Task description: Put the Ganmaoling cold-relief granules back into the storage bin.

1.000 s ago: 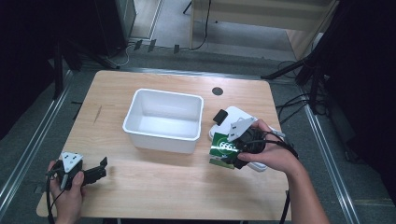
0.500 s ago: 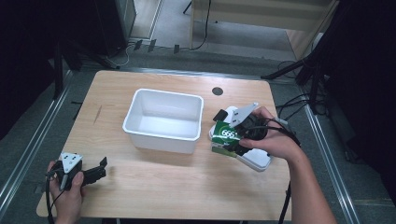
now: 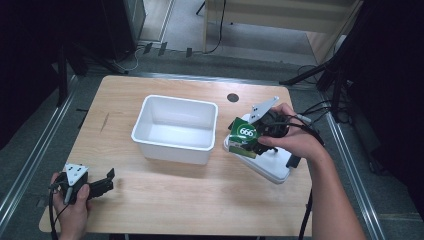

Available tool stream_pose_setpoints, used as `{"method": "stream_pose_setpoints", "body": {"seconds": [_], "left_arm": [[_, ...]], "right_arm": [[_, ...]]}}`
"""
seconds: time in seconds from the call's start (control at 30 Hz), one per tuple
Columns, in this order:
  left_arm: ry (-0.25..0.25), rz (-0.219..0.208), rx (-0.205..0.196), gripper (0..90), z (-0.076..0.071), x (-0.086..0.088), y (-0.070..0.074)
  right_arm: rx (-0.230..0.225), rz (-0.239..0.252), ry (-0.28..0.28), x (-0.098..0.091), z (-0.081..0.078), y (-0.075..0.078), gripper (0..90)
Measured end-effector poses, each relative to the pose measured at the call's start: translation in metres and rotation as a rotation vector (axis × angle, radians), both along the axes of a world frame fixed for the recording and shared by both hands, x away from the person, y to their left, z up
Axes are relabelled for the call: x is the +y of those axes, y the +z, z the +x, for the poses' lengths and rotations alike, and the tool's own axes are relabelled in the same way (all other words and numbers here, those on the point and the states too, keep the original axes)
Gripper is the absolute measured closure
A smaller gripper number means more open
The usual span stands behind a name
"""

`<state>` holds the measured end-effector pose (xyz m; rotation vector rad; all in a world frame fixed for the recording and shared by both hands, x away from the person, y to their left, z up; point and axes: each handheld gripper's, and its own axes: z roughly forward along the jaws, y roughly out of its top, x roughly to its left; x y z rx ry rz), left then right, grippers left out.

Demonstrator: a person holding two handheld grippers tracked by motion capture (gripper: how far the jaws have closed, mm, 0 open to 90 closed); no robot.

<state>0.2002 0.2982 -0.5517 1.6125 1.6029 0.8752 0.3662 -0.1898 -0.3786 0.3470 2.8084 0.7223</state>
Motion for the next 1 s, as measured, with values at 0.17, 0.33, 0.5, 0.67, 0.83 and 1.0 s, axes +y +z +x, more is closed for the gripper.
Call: {"method": "stream_pose_setpoints", "body": {"seconds": [0.17,0.33,0.5,0.67,0.83,1.0], "left_arm": [[0.000,-0.002,-0.001,0.3,0.000,0.000,0.000],[-0.001,-0.001,-0.002,0.3,0.000,0.000,0.000],[0.001,-0.006,-0.001,0.3,0.000,0.000,0.000],[0.000,-0.010,-0.002,0.2,-0.001,0.001,0.000],[-0.004,-0.010,-0.003,0.3,-0.001,0.001,0.000],[-0.006,-0.011,-0.003,0.3,-0.001,0.001,0.000]], "right_arm": [[-0.010,-0.005,0.003,0.005,0.004,0.011,16.2],[-0.021,-0.008,0.009,0.012,0.007,0.024,16.2],[-0.029,-0.003,0.020,0.022,0.011,0.033,16.2],[-0.033,-0.005,0.038,0.035,0.015,0.038,16.2],[-0.038,-0.010,0.054,0.047,0.017,0.044,16.2],[-0.045,-0.008,0.070,0.061,0.018,0.049,16.2]]}}
